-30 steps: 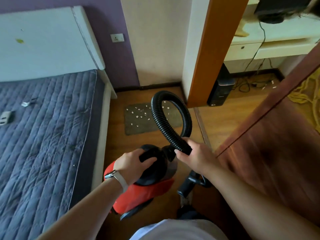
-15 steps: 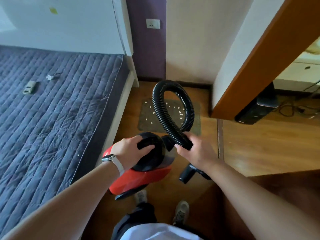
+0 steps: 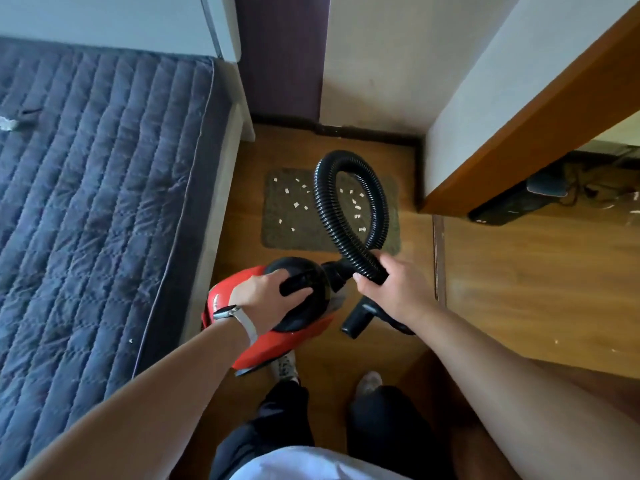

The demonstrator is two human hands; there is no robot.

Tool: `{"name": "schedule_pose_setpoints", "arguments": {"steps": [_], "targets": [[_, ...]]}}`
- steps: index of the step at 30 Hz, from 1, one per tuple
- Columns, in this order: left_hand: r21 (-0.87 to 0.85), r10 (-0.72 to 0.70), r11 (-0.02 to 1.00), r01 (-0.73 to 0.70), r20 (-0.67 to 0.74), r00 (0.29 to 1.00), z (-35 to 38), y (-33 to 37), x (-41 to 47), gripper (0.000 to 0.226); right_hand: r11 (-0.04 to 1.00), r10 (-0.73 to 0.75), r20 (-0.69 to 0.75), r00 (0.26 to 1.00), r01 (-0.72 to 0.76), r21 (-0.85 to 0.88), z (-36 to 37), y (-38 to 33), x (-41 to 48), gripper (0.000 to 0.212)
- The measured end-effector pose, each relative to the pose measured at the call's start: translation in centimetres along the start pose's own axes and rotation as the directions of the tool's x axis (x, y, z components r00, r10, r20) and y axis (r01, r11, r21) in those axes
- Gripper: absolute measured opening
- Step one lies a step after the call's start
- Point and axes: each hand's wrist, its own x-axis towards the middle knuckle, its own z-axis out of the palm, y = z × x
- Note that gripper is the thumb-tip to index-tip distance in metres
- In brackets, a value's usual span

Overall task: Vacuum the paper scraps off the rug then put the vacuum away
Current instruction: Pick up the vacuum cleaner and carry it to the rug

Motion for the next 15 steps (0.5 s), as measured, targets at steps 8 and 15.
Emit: {"name": "schedule_pose_setpoints", "arguments": {"steps": [8,15], "targets": [[-0.014,-0.074,0.997,0.075,0.072,0.995,4.2,-4.5,9.2,0.054,0.998,0.063,0.145,0.988,-0.061,-0.015,5.0,2.4,7.5,0.034],[0.026,-0.114,0.993,0.112,0.116,0.987,11.2,-8.0,16.2,0.059,0.993,0.074,0.186,0.98,-0.056,-0.1,11.2,9.0,13.8,0.036]]}}
